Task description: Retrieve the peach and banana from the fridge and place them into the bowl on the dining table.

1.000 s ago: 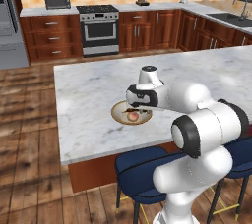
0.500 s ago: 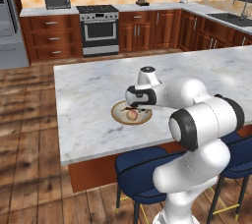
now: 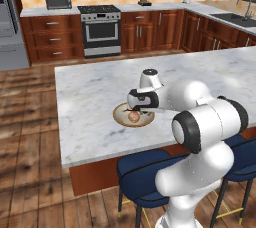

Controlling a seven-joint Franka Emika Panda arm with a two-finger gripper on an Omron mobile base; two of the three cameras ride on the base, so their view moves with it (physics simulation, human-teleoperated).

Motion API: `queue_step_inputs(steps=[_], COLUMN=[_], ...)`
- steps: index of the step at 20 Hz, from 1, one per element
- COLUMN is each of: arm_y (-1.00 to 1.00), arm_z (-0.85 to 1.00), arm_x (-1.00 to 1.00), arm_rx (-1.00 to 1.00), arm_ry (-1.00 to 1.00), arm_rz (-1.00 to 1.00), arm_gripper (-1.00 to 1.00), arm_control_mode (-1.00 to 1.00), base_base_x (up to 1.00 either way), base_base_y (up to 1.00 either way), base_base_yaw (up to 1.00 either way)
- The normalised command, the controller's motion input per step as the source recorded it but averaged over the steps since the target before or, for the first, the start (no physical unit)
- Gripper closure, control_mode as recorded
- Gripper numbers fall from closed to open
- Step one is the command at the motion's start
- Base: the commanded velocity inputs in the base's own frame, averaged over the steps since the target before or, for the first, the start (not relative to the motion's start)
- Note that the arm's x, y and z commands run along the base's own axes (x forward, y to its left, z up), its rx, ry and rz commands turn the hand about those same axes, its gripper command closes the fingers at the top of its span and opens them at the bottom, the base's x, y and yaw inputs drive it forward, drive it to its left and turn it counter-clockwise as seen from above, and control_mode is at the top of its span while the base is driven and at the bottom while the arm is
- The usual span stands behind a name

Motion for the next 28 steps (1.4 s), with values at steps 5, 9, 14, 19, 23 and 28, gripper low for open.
queue_step_inputs(steps=[5, 9, 14, 19, 23, 28], arm_y=[0.0, 0.0, -0.09, -0.32, -0.22, -0.01], arm_z=[0.05, 0.36, 0.84, 0.88, 0.49, 0.3], arm_x=[-0.36, -0.6, -0.79, -1.0, -1.0, -1.0], arm_rx=[0.0, 0.0, 0.0, 0.0, 0.01, 0.0], arm_ry=[-0.06, -0.09, -0.13, -0.22, -0.22, -0.18], arm_rz=[0.0, -0.01, -0.01, -0.01, 0.0, 0.0], arm_gripper=[-1.0, -1.0, -1.0, -1.0, -1.0, -1.0], arm_control_mode=[-1.0, -1.0, -1.0, -1.0, -1.0, -1.0], base_base_x=[0.0, 0.0, 0.0, 0.0, 0.0, 0.0], base_base_y=[0.0, 0.0, 0.0, 0.0, 0.0, 0.0], base_base_yaw=[0.0, 0.0, 0.0, 0.0, 0.0, 0.0])
